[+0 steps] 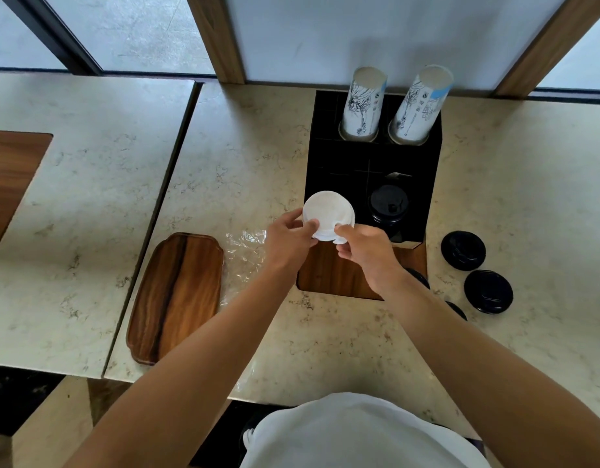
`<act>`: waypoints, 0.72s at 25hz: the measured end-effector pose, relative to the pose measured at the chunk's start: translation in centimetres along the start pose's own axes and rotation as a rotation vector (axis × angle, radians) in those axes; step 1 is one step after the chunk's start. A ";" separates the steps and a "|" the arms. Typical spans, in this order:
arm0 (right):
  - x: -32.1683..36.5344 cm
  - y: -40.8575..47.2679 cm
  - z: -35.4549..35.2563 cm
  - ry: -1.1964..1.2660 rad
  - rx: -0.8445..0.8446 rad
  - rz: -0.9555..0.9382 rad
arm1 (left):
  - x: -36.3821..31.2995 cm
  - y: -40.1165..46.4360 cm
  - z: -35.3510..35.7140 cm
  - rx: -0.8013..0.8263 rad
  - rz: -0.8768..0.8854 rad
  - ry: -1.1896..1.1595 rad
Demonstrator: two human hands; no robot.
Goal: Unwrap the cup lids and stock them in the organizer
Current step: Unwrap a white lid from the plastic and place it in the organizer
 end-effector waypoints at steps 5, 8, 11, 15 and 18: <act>1.6 2.0 -0.9 -0.178 -0.144 -0.063 | -1.5 2.2 1.5 -0.151 -0.005 0.105; 1.7 2.8 -0.6 -0.272 -0.138 -0.077 | -2.2 3.0 2.5 -0.166 0.019 0.180; 1.8 3.6 -0.3 -0.314 -0.128 -0.078 | -2.4 4.0 2.9 -0.191 0.015 0.281; 1.6 4.6 0.7 -0.365 -0.066 -0.065 | -2.0 4.9 4.2 -0.133 -0.037 0.411; 1.0 5.4 1.4 -0.352 -0.016 -0.012 | -1.8 5.6 5.2 -0.066 -0.088 0.430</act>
Point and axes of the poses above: each hand's wrist, its own y-axis towards the middle knuckle, its own z-axis out of the palm, x = y × z, the point moved 7 cm from there along y, towards the middle knuckle, and after that the axes turned 15 degrees about -z, right-handed, at the moved point
